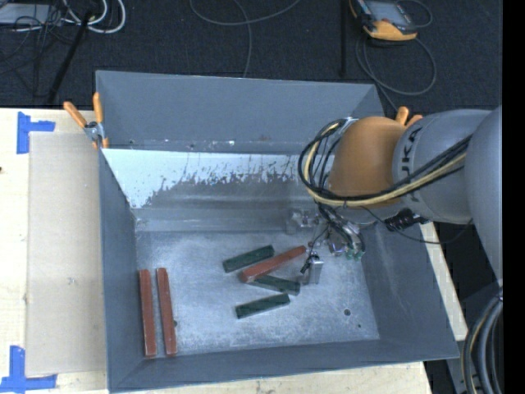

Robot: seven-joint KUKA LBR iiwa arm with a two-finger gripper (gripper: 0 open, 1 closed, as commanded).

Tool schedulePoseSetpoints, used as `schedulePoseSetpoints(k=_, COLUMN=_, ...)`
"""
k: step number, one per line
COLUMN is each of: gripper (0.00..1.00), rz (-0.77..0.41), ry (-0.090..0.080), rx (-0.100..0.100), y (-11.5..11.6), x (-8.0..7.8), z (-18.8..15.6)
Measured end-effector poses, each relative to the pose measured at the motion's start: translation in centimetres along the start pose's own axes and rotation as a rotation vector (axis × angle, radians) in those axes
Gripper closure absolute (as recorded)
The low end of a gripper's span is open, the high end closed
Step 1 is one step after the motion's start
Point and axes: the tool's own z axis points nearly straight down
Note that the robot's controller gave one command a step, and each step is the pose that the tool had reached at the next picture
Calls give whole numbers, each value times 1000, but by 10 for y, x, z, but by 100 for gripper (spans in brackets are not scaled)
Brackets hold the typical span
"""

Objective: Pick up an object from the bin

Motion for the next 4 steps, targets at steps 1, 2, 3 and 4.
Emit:
schedulePoseSetpoints(k=1, gripper=100, rz=0, ry=-4, rx=2, y=-1, x=-1, z=-5)
schedulePoseSetpoints(k=2, gripper=100, rz=-6, ry=-7, rx=2, y=-10, x=-2, z=-23)
schedulePoseSetpoints(k=3, gripper=100, rz=-9, ry=-3, rx=1, y=1, x=-6, z=-4)
schedulePoseSetpoints(k=4, gripper=100, rz=-3, ry=-10, rx=2, y=-11, x=2, z=-58)
